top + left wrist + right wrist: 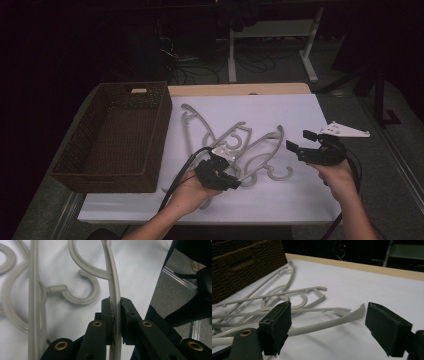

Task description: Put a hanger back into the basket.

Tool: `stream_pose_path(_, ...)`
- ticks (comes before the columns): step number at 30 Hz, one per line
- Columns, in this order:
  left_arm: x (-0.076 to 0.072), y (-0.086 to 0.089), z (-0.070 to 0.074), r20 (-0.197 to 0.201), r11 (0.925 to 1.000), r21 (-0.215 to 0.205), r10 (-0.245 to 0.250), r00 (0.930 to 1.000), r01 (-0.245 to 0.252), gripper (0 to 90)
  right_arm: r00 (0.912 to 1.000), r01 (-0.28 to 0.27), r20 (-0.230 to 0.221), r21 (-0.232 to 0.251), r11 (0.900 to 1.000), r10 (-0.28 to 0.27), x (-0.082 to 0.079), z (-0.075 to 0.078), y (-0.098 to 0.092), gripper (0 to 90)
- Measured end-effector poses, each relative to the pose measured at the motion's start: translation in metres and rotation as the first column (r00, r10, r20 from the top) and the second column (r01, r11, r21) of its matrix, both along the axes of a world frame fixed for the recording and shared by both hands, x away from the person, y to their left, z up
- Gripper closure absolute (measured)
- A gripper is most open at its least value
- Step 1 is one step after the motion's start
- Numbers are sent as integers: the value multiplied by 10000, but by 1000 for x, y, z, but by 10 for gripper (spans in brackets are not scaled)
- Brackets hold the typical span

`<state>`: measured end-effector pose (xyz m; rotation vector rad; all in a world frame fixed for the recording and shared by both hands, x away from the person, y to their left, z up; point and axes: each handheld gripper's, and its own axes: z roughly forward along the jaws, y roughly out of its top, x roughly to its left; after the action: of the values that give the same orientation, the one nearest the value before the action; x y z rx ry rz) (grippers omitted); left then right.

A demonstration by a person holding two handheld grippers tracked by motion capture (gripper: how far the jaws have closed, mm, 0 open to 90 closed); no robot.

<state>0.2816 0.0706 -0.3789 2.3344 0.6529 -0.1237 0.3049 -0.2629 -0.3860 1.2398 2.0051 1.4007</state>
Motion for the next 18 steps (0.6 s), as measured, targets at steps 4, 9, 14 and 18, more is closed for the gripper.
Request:
stream_pose_path(4,8,11,13,238,9999,-46,118,9996,-117,828,9997,207,88,130,9997,-208,-1,2,-7,196)
stream_pose_path(9,21,22,32,482,9992,-260,313,9983,-300,828,9996,280,-30,92,9996,-280,1,-1,-11,194)
stream_pose_path(14,37,34,55,709,9986,-460,277,9971,-245,828,9994,268,-222,-35,9996,-269,3,-8,-11,193)
stream_pose_path(18,46,43,71,838,9982,-551,271,9961,-226,828,9991,192,-376,-175,9997,-199,5,-14,-9,192)
